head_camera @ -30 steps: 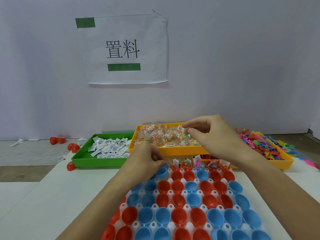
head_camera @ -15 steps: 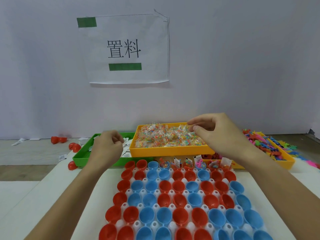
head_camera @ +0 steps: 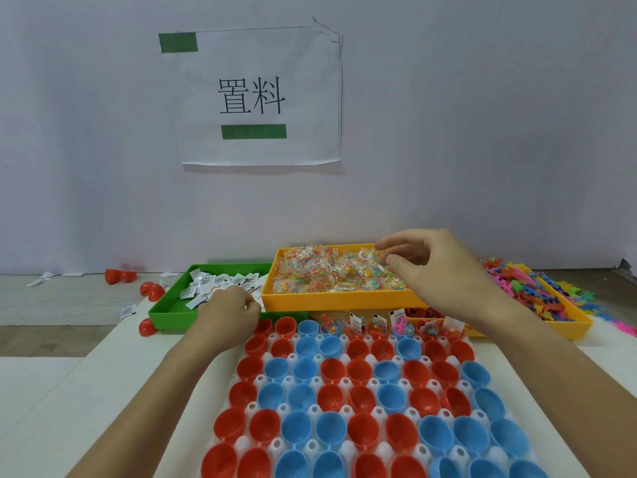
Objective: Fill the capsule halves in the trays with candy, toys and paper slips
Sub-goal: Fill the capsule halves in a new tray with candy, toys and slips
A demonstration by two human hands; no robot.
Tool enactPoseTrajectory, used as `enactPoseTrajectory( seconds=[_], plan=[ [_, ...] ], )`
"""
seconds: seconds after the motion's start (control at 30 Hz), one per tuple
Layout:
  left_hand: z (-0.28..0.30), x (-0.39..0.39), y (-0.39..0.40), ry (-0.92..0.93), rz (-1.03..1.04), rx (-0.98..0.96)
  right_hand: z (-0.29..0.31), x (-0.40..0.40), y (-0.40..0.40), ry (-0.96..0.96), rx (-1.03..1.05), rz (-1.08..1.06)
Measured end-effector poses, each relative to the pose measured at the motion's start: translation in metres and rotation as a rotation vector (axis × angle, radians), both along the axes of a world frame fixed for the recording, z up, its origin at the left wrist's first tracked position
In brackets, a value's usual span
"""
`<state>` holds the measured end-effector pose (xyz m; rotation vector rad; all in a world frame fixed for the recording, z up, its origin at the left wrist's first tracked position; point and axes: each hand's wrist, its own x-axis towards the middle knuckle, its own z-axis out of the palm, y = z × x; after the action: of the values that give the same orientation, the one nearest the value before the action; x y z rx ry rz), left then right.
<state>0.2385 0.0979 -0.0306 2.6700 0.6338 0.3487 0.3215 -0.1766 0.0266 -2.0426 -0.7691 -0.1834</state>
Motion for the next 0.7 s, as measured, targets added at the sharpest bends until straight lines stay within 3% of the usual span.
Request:
enactPoseTrajectory(
  seconds=[0.23,0.47,0.7],
  plan=[
    [-0.0012,0.0002,0.0021,-0.038,0.024,-0.035,-0.0016,0.0017,0.0001,-0.004,0.002,-0.005],
    [0.0009,-0.0025,-0.0029,0.015,0.12,0.11,-0.0026,0.0011,0.0014,-0.006,-0.001,-0.002],
    [0.0055,-0.0015,-0.0004,0.06,0.011,0.113,-0.0028,0.0014,0.0022,-0.01,-0.001,-0.009]
  ],
)
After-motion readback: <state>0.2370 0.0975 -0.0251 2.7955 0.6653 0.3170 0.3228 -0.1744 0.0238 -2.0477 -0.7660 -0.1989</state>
